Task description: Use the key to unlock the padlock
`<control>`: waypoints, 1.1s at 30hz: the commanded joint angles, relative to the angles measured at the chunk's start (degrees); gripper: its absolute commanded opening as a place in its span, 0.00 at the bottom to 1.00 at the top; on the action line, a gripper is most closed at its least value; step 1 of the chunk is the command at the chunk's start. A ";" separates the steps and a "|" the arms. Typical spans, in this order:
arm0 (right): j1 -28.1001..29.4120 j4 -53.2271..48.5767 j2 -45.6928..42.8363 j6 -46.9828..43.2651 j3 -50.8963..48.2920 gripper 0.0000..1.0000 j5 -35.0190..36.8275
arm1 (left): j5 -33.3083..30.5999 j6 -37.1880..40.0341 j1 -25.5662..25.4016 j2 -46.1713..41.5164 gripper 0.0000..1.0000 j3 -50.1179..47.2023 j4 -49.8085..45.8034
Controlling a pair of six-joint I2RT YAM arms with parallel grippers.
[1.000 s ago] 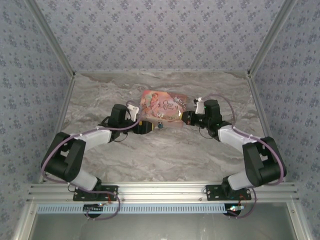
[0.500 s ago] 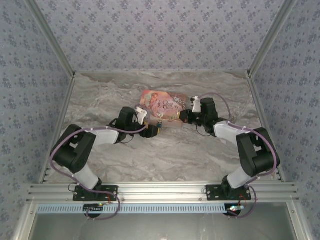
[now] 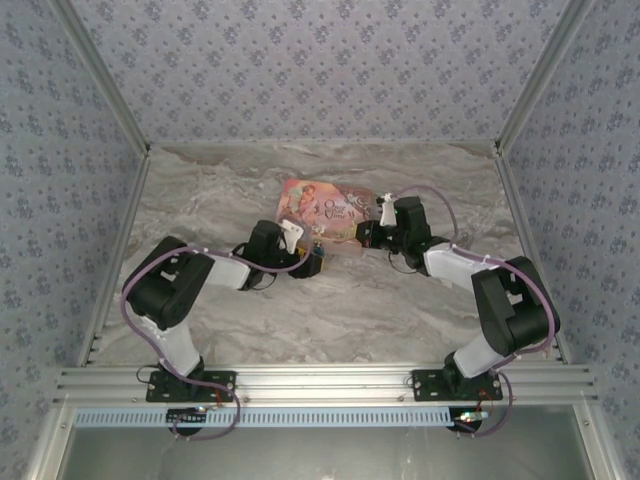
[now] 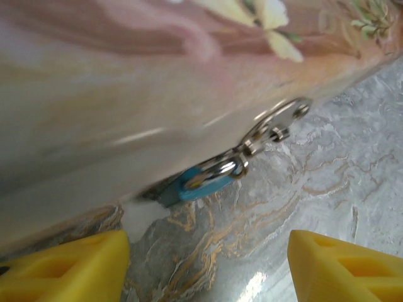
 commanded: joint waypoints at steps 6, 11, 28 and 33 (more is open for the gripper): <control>1.32 -4.78 1.56 -0.40 -1.26 0.00 1.07 | -6.59 -1.10 -2.56 3.16 0.58 2.51 3.43; 1.50 -4.49 1.40 -0.38 -1.41 0.00 1.02 | -8.47 -1.95 -2.74 3.43 0.55 2.94 3.47; 1.85 -3.64 1.38 -0.03 -1.64 0.00 0.85 | -10.81 -4.92 -3.75 3.09 0.31 5.42 0.80; 2.03 -3.52 0.70 -0.29 -1.51 0.00 1.03 | -11.62 -5.54 -3.77 2.43 0.26 6.03 -1.03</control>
